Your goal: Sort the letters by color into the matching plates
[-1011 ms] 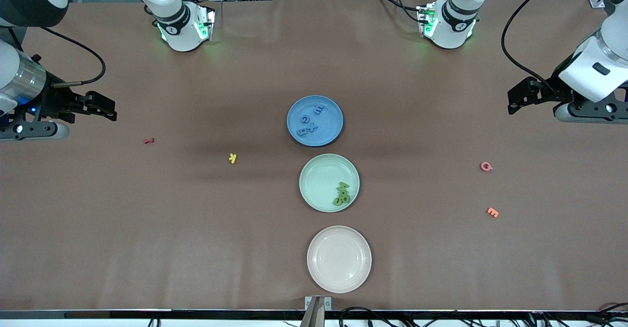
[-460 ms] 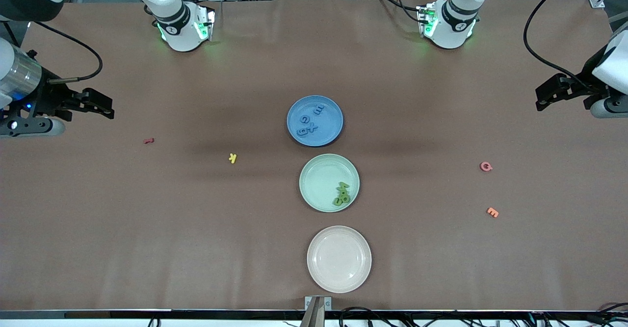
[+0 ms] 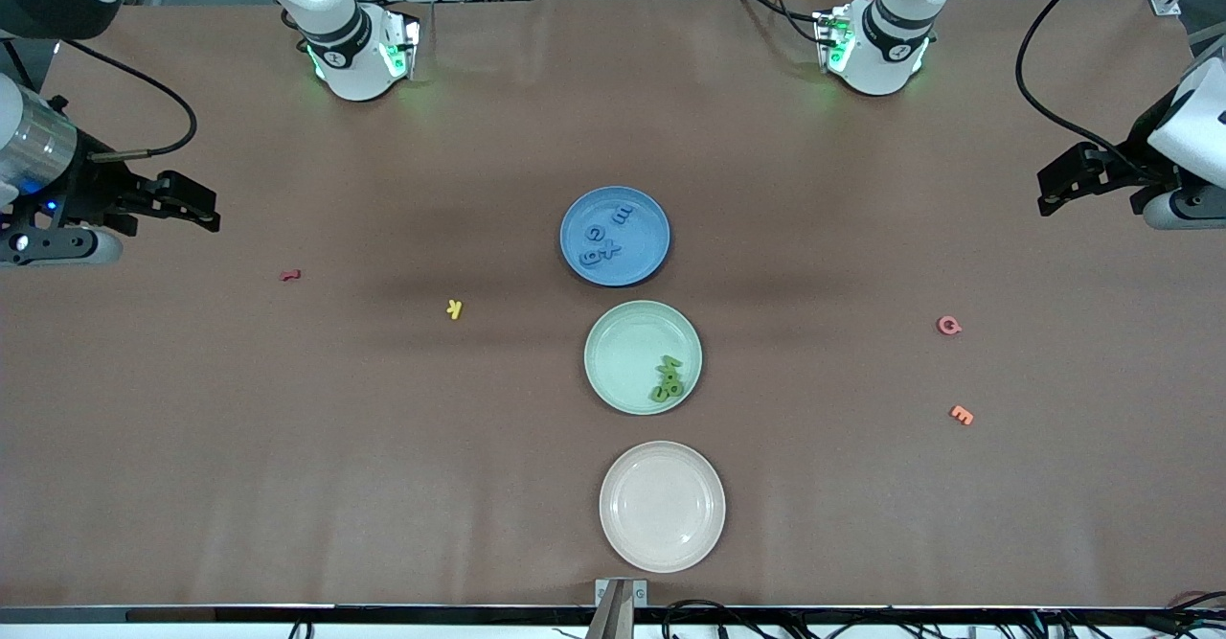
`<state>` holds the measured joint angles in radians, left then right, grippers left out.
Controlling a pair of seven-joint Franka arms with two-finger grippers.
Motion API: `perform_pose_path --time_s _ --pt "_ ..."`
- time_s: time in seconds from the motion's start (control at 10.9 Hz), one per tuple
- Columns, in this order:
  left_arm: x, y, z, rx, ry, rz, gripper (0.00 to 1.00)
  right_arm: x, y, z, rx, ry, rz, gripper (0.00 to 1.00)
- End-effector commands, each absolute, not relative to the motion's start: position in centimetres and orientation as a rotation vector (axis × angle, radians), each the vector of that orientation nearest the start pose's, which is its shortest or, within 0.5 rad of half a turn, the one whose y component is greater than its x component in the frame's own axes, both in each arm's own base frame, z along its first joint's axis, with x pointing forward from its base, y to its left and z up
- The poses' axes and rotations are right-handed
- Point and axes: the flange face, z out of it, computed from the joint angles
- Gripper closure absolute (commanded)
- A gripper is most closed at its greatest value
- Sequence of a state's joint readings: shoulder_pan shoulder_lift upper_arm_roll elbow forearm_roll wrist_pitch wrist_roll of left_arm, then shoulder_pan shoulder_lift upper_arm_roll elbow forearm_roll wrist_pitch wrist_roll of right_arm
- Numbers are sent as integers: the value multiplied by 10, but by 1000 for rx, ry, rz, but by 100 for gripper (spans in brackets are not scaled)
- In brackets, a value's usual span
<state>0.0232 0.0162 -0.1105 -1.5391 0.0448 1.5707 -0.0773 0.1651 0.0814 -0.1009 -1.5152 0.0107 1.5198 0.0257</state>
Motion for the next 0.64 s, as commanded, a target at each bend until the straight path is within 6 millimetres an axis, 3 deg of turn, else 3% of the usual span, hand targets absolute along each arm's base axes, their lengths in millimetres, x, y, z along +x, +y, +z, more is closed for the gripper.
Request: perform_pose_path --time_s 0.0,0.55 --pt "555 -44 635 -3127 26 -21 0 560 37 609 -3130 -46 104 0" --pt "555 -45 635 -3130 28 -21 0 554 38 620 -3126 -53 75 0"
